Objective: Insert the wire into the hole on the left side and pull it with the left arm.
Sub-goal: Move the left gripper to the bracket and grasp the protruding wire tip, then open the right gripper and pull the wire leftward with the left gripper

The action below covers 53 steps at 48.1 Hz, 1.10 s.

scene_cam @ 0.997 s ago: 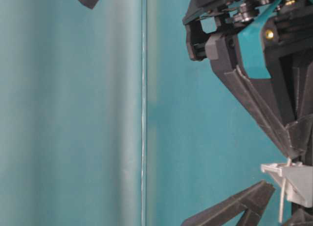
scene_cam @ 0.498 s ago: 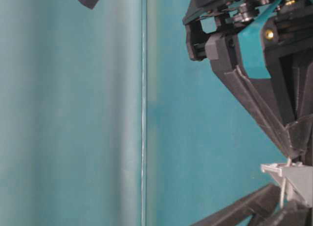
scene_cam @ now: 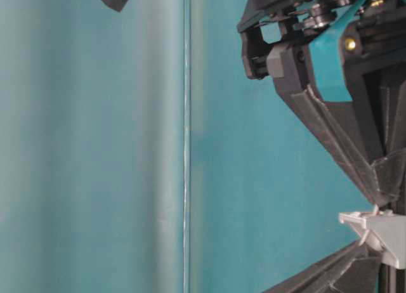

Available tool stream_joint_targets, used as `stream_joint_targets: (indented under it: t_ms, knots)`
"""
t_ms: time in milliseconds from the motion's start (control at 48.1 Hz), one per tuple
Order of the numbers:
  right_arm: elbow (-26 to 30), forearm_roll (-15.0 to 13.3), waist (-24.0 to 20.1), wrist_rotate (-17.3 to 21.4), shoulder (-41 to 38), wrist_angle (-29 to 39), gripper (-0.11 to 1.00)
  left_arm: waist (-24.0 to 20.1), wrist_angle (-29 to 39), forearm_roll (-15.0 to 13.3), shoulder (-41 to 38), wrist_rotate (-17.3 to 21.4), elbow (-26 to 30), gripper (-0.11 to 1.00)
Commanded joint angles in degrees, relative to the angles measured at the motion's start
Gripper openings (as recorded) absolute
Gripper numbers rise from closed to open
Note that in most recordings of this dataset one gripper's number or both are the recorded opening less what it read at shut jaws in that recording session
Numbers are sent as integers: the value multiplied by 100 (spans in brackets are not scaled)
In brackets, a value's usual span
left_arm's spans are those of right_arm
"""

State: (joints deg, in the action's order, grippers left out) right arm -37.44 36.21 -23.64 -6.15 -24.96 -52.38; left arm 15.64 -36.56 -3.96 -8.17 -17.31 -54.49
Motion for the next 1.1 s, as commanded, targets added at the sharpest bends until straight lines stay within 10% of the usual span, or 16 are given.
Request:
stream_joint_targets:
  t_ms: [0,353,644,1080]
  knots:
    - [70,-35,18,0,88,9,5,44,-18,18,141,-18,79,-9]
    - [88,-35,18,53,105,26,6,114,70,26,255,-35,44,-9]
    - [79,-35,18,44,149,35,81,229,290,26,492,-35,-35,-10]
    - [79,-35,18,44,149,193,82,343,571,35,1063,-193,-571,-10]
